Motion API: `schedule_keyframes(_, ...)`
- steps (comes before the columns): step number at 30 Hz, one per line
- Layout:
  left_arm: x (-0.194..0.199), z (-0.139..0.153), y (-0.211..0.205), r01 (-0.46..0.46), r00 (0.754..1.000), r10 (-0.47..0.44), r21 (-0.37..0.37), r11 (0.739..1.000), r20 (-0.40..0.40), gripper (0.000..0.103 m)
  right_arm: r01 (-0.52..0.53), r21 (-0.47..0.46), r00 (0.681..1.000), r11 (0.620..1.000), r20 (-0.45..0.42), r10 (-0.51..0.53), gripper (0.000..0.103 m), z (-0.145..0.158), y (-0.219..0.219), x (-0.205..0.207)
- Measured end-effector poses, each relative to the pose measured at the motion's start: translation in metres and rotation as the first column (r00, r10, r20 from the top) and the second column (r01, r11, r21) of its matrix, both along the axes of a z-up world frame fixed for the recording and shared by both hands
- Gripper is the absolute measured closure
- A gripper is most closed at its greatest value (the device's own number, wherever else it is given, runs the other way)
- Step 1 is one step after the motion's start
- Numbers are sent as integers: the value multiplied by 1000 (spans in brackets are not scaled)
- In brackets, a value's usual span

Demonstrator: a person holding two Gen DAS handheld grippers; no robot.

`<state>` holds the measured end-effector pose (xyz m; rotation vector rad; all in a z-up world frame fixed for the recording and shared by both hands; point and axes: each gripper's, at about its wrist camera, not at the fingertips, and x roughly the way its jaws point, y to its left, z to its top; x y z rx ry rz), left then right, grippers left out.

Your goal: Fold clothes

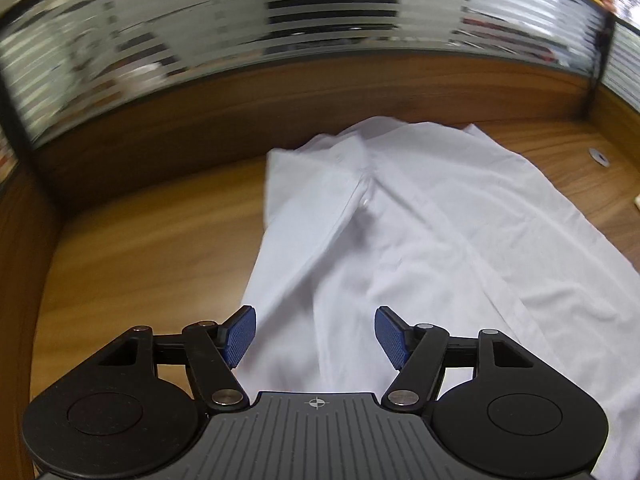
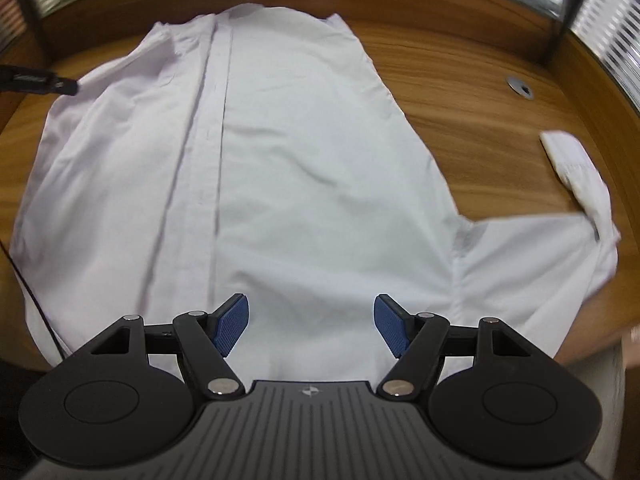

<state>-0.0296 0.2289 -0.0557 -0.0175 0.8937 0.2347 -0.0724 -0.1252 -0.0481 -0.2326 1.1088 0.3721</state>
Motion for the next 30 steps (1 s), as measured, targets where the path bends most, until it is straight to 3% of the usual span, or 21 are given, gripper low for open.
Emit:
schedule_keyframes(5, 47, -17, 13, 78, 997, -78, 29, 997, -19, 34, 156, 33, 988, 987, -6, -155, 28, 4, 27, -20)
schedule_keyframes(9, 75, -29, 18, 112, 993, -111, 20, 994, -42, 36, 222, 27, 975, 975, -11, -222, 28, 4, 46, -31)
schedule_keyframes(11, 82, -32, 21, 122, 992, -122, 3, 992, -37, 56, 255, 23, 967, 967, -16, -254, 28, 4, 52, -36)
schedule_keyframes(12, 83, -31, 24, 120, 992, -120, -1, 993, -24, 80, 272, 20, 962, 962, -17, -272, 28, 4, 55, -39)
schedule_keyframes(13, 84, -30, 26, 118, 993, -118, -6, 993, -12, 93, 286, 16, 958, 958, -19, -286, 28, 4, 56, -41)
schedule_keyframes(20, 61, -3, 80, -58, 991, 72, -130, 990, 112, 97, 336, -20, 941, 941, -36, -337, 28, 3, 59, -53)
schedule_keyframes(25, 47, -9, 123, -202, 974, 210, -94, 975, 83, 96, 319, -29, 947, 947, -35, -320, 28, 4, 58, -53)
schedule_keyframes(27, 45, -20, 140, -268, 962, 271, -74, 961, 37, 94, 310, -28, 950, 950, -30, -311, 28, 5, 58, -53)
schedule_keyframes(30, 31, -19, 162, -374, 925, 380, -165, 913, 9, 92, 295, -21, 955, 955, -19, -296, 28, 7, 55, -52)
